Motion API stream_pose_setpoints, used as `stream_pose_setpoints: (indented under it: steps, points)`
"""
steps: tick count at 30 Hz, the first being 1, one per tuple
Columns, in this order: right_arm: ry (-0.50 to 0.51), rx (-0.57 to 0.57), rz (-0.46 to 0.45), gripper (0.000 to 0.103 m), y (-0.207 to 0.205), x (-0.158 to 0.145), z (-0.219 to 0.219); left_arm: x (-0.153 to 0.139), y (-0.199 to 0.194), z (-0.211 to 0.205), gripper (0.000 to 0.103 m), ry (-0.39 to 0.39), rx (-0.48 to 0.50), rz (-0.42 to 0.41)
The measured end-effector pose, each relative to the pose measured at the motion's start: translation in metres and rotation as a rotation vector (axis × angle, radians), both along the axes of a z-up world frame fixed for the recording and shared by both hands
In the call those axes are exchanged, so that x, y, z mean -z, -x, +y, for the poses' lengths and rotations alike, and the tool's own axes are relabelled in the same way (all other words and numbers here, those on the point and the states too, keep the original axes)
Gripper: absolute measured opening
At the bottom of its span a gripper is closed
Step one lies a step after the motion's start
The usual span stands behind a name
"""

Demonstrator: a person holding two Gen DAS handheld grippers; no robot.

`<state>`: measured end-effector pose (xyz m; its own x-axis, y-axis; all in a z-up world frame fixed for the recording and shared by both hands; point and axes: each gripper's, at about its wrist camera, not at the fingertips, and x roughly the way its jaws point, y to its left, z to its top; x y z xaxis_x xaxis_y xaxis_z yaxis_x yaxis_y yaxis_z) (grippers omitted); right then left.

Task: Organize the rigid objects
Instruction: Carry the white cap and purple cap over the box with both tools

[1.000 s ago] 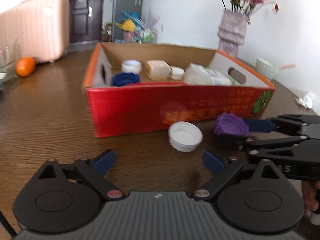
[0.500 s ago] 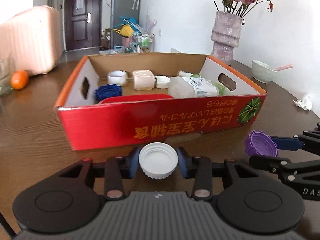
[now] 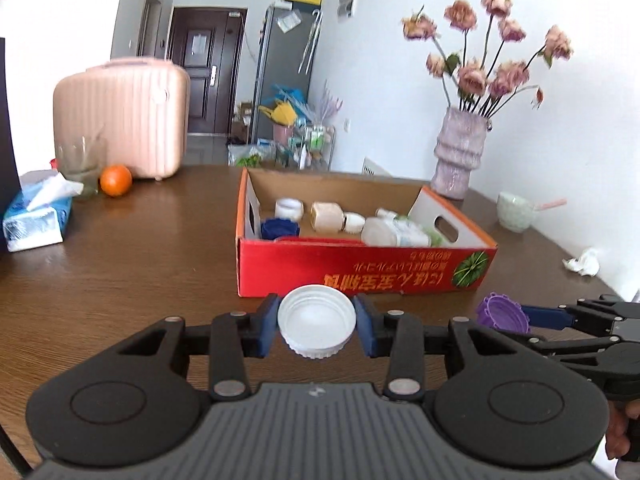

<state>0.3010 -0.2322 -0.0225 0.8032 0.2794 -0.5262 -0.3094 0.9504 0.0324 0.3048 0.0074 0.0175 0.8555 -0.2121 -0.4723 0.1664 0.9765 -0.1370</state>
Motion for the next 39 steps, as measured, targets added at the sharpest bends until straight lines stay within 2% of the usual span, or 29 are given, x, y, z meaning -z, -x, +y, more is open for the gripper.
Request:
stream_pose_setpoints:
  steps: [6, 12, 18, 22, 26, 31, 36, 39]
  points:
    - [0.009, 0.005, -0.033, 0.053, 0.019, -0.013, 0.003, -0.01, 0.02, 0.003, 0.04, 0.008, 0.007, -0.034]
    - [0.015, 0.029, -0.054, 0.053, 0.025, -0.021, -0.004, -0.011, 0.021, 0.001, 0.04, 0.021, 0.017, -0.041]
    - [0.017, 0.064, -0.054, 0.053, 0.017, -0.02, -0.012, -0.014, 0.007, -0.008, 0.04, 0.005, 0.051, -0.055]
    - [0.017, 0.074, -0.079, 0.053, 0.003, -0.026, -0.016, -0.023, -0.015, -0.014, 0.04, -0.016, 0.082, -0.088]
    - [0.026, 0.073, -0.118, 0.053, -0.021, -0.038, -0.018, -0.031, -0.047, -0.014, 0.04, -0.023, 0.099, -0.104]
    - [-0.022, 0.056, -0.13, 0.053, -0.071, -0.051, -0.024, -0.036, -0.098, -0.009, 0.04, -0.033, 0.11, -0.093]
    - [-0.094, 0.025, -0.087, 0.053, -0.145, -0.058, -0.023, -0.034, -0.171, -0.011, 0.04, 0.018, 0.156, -0.005]
    - [-0.105, 0.024, -0.025, 0.053, -0.196, -0.052, -0.018, -0.018, -0.215, -0.019, 0.04, -0.001, 0.146, 0.075]
